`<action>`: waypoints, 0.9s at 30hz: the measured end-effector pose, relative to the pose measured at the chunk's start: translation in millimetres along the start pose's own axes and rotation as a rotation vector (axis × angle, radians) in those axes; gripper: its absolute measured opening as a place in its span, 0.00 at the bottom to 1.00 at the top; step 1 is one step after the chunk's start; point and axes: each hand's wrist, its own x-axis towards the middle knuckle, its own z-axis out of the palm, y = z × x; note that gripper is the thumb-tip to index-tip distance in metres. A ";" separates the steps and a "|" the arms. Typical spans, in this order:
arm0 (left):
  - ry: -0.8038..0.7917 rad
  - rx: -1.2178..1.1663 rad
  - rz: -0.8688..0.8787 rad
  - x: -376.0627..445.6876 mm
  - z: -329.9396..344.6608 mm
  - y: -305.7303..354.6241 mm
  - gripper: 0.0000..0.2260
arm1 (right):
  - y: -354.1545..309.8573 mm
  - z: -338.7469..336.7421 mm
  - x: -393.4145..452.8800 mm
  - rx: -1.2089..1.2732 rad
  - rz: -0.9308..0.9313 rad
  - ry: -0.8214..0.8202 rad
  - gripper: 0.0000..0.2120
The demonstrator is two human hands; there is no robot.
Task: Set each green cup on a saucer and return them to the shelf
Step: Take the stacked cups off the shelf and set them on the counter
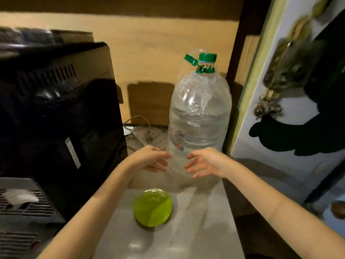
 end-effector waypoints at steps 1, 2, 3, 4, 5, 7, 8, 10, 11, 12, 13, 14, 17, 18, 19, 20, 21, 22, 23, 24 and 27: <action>-0.009 0.000 0.041 -1.6 -6.8 19.5 0.13 | -14.1 -4.8 -9.5 -0.034 -0.052 -0.001 0.19; -0.019 -0.008 0.084 -5.9 -13.3 39.7 0.12 | -28.6 -9.7 -18.9 -0.071 -0.107 0.002 0.20; -0.033 -0.014 0.127 -10.8 -18.6 59.2 0.11 | -42.9 -14.7 -27.6 -0.104 -0.166 0.008 0.20; -0.046 -0.024 0.167 -16.0 -23.5 77.8 0.12 | -56.4 -20.0 -36.6 -0.124 -0.226 0.018 0.20; -0.050 -0.033 0.201 -20.0 -28.4 94.5 0.14 | -69.7 -25.7 -45.8 -0.141 -0.285 0.029 0.20; -0.056 -0.065 0.257 -27.6 -38.4 125.0 0.16 | -94.4 -35.4 -66.2 -0.185 -0.400 0.042 0.18; -0.062 -0.085 0.284 -31.2 -44.2 139.6 0.17 | -105.7 -39.3 -76.4 -0.208 -0.450 0.050 0.17; -0.072 -0.112 0.343 -40.8 -55.8 168.6 0.17 | -127.8 -45.8 -96.0 -0.258 -0.543 0.068 0.15; -0.065 -0.115 0.373 -45.8 -61.9 182.5 0.17 | -139.2 -48.8 -104.5 -0.284 -0.587 0.083 0.14; -0.055 -0.110 0.406 -51.0 -67.4 196.7 0.18 | -151.1 -51.6 -112.7 -0.313 -0.629 0.105 0.13; -0.042 -0.102 0.444 -55.6 -73.0 209.9 0.18 | -163.3 -53.7 -120.8 -0.348 -0.671 0.133 0.13; -0.029 -0.090 0.481 -60.8 -77.8 222.8 0.19 | -175.2 -55.7 -128.8 -0.387 -0.712 0.160 0.13; 0.025 -0.026 0.596 -77.3 -89.7 258.4 0.23 | -208.8 -61.7 -149.4 -0.473 -0.825 0.207 0.14; 0.042 -0.005 0.637 -82.7 -92.8 269.4 0.23 | -219.1 -63.9 -155.1 -0.497 -0.864 0.219 0.14; 0.058 0.017 0.678 -88.3 -95.1 280.3 0.22 | -229.5 -66.0 -160.3 -0.520 -0.904 0.233 0.14; 0.080 0.036 0.718 -92.6 -97.4 290.2 0.21 | -239.7 -68.5 -165.0 -0.540 -0.940 0.250 0.15; 0.105 0.050 0.756 -96.2 -99.0 300.1 0.19 | -249.7 -71.6 -169.8 -0.553 -0.975 0.269 0.15; 0.132 0.063 0.789 -98.7 -100.1 309.8 0.19 | -259.7 -75.5 -174.7 -0.557 -1.009 0.293 0.16; 0.157 0.070 0.815 -99.8 -101.0 319.1 0.18 | -269.5 -80.2 -179.5 -0.548 -1.043 0.317 0.17; 0.180 0.063 0.836 -99.6 -102.4 328.2 0.17 | -279.1 -86.3 -184.7 -0.536 -1.079 0.341 0.17; 0.212 -0.026 0.884 -98.3 -107.8 353.8 0.15 | -307.0 -104.4 -200.3 -0.520 -1.176 0.433 0.18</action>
